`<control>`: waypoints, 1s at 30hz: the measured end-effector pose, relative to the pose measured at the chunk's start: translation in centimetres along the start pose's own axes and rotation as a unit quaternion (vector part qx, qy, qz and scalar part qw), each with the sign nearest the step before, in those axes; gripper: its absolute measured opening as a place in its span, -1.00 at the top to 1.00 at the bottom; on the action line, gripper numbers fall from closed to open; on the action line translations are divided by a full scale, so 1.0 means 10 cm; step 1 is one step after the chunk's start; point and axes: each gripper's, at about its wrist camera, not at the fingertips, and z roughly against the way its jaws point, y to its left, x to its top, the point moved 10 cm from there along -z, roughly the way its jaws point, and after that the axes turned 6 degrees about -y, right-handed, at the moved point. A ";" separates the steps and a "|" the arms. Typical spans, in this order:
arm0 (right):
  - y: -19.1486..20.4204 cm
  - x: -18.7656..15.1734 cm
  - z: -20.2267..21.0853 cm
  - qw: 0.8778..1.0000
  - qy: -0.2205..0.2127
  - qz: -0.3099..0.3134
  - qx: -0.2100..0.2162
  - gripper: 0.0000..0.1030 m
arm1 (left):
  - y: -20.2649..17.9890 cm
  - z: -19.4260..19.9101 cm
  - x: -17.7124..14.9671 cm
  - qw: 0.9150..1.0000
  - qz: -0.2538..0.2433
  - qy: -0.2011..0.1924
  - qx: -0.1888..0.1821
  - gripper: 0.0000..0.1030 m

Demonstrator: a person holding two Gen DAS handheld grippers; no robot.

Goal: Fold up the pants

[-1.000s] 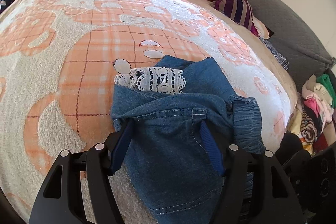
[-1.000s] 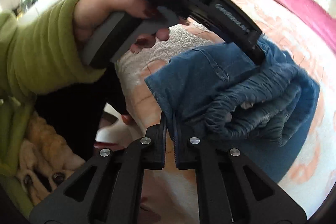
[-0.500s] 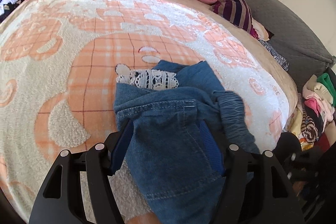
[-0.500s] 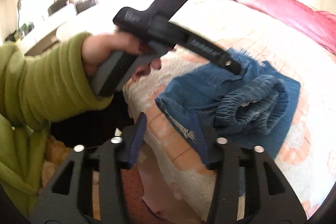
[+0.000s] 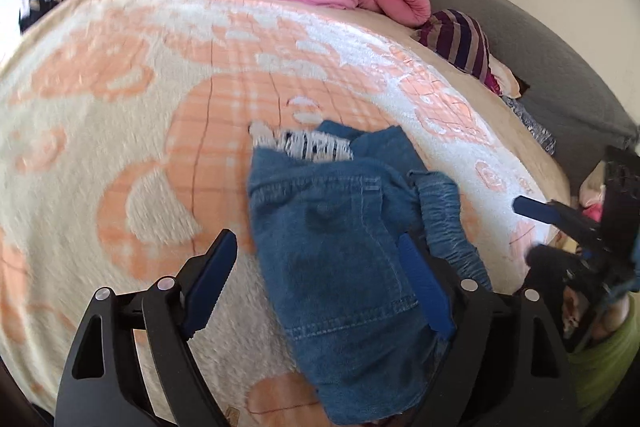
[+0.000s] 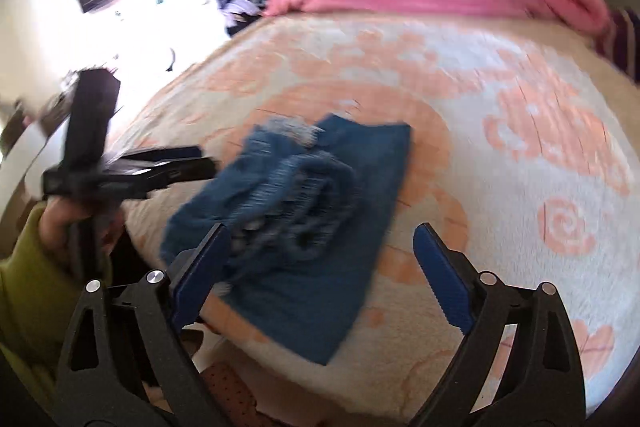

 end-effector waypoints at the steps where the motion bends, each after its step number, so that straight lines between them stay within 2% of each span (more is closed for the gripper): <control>1: -0.05 -0.01 -0.07 1.000 0.006 -0.013 0.002 -0.68 | 0.02 -0.05 -0.05 1.000 0.005 0.007 0.001 -0.60; 3: -0.10 -0.07 -0.23 0.999 0.023 -0.031 0.004 -0.65 | 0.05 -0.11 -0.11 1.000 0.011 0.016 0.002 -0.60; 5: -0.12 -0.11 -0.36 0.999 0.038 -0.037 0.010 -0.39 | 0.05 -0.16 -0.16 1.000 0.017 0.022 -0.002 -0.60; 6: -0.14 -0.12 -0.43 0.998 0.047 -0.044 0.016 -0.35 | 0.05 -0.18 -0.18 1.000 0.017 0.024 -0.003 -0.60; 11: -0.20 -0.21 -0.70 0.995 0.075 -0.063 0.021 -0.29 | 0.05 -0.30 -0.23 0.999 0.021 0.028 -0.001 -0.60; 14: -0.22 -0.24 -0.76 0.993 0.071 -0.085 0.041 -0.29 | 0.03 -0.35 -0.24 0.999 0.021 0.027 0.000 -0.60; 17: -0.19 -0.23 -0.80 0.994 0.067 -0.073 0.047 -0.30 | -0.02 -0.38 -0.21 0.999 0.028 0.024 -0.011 -0.57; 20: -0.11 -0.21 -0.85 0.995 0.064 -0.047 0.053 -0.26 | -0.06 -0.42 -0.20 0.999 0.027 0.021 -0.011 -0.44; 21: -0.09 -0.21 -0.86 0.995 0.065 -0.044 0.058 -0.15 | -0.08 -0.42 -0.20 0.999 0.024 0.020 -0.010 -0.36; 22: -0.02 -0.20 -0.87 0.993 0.067 -0.044 0.083 0.25 | -0.09 -0.42 -0.19 1.000 0.025 0.017 -0.008 -0.29; 23: 0.02 -0.18 -0.87 0.992 0.066 -0.044 0.094 0.50 | -0.09 -0.42 -0.17 1.000 0.024 0.015 -0.008 -0.16; 24: 0.05 -0.16 -0.86 0.993 0.062 -0.040 0.094 0.54 | -0.10 -0.41 -0.15 1.000 0.021 0.012 -0.009 0.06; 26: 0.14 -0.08 -0.80 0.995 0.044 -0.018 0.092 0.67 | -0.14 -0.36 -0.08 1.000 0.020 0.005 -0.015 0.17; 30: 0.25 0.19 -0.68 0.995 0.013 0.002 0.099 0.71 | -0.20 -0.28 0.13 0.999 0.016 -0.014 -0.023 0.28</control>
